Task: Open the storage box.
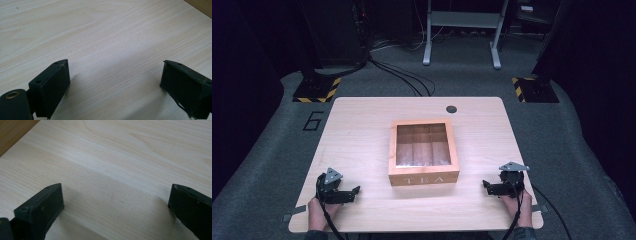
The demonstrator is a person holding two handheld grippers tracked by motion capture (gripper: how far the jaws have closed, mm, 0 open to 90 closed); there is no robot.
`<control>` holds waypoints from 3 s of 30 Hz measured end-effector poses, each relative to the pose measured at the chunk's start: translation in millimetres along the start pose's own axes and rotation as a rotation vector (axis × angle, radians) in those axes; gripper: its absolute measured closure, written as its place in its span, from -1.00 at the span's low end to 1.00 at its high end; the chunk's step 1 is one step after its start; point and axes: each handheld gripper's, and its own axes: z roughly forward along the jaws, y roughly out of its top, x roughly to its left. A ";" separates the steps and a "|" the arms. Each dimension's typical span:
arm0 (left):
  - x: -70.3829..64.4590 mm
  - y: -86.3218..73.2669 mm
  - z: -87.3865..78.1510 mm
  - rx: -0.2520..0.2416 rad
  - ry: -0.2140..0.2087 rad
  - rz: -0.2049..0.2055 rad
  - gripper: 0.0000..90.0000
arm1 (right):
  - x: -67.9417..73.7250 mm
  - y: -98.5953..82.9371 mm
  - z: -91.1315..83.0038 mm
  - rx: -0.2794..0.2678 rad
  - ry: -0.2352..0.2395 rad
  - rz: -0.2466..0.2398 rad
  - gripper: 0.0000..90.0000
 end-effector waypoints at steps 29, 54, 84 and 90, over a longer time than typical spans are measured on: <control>-29.8 20.9 -3.6 -0.042 -0.118 0.025 -0.96 | -0.4 -0.1 0.0 0.000 0.000 -0.008 -1.00; -83.2 60.2 0.8 -0.182 -0.303 0.125 0.37 | -0.2 -0.1 -0.1 0.000 -0.002 -0.008 -1.00; -86.0 55.0 0.3 -0.247 -0.324 0.108 0.86 | -0.2 -0.1 -0.1 0.000 -0.001 -0.008 -1.00; -85.2 55.4 -0.5 -0.263 -0.327 0.107 0.86 | -0.2 -0.1 -0.1 0.000 -0.001 -0.008 -1.00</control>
